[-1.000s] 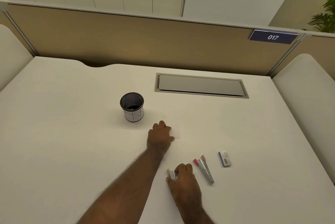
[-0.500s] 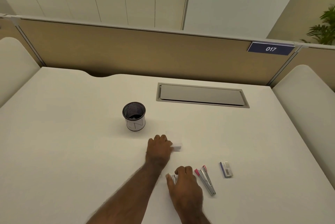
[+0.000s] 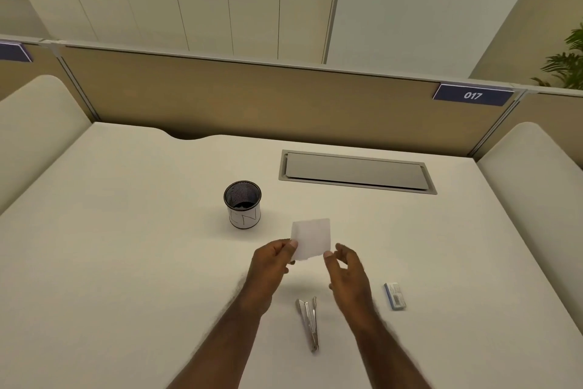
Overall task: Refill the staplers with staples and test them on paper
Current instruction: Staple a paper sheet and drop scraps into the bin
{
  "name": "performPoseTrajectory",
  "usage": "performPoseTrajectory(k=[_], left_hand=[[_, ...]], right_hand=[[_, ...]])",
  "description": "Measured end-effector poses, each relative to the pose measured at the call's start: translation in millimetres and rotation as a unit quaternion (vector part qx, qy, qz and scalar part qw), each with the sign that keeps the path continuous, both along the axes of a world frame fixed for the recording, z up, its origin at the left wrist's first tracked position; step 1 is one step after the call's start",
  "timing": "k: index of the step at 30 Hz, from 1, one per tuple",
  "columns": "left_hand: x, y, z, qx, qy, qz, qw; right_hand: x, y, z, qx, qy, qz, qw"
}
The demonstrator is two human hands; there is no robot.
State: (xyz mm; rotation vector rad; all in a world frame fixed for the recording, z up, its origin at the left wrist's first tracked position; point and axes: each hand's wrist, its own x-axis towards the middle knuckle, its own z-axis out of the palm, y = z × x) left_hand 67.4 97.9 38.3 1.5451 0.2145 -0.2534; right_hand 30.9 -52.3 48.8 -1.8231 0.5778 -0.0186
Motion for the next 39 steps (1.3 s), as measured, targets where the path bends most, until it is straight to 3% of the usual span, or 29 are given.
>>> performPoseTrajectory(k=[4, 11, 18, 24, 29, 39], left_hand=[[-9, 6, 6, -0.135, 0.059, -0.035, 0.988], [-14, 3, 10, -0.221, 0.103, -0.044, 0.969], [-15, -5, 12, -0.271, 0.132, -0.018, 0.953], [-17, -12, 16, -0.231, 0.116, -0.02, 0.966], [-14, -12, 20, -0.237, 0.121, -0.023, 0.964], [-11, -10, 21, -0.295, 0.148, -0.022, 0.944]], right_hand=[[7, -4, 8, 0.163, 0.006, 0.009, 0.987], [5, -7, 11, 0.172, -0.058, -0.041, 0.983], [0, -9, 3, 0.063, -0.085, -0.059, 0.993], [-8, -3, 4, -0.085, -0.139, -0.04, 0.986], [-15, -2, 1, -0.154, -0.167, 0.055, 0.972], [-19, -1, -3, -0.311, -0.127, 0.188, 0.923]])
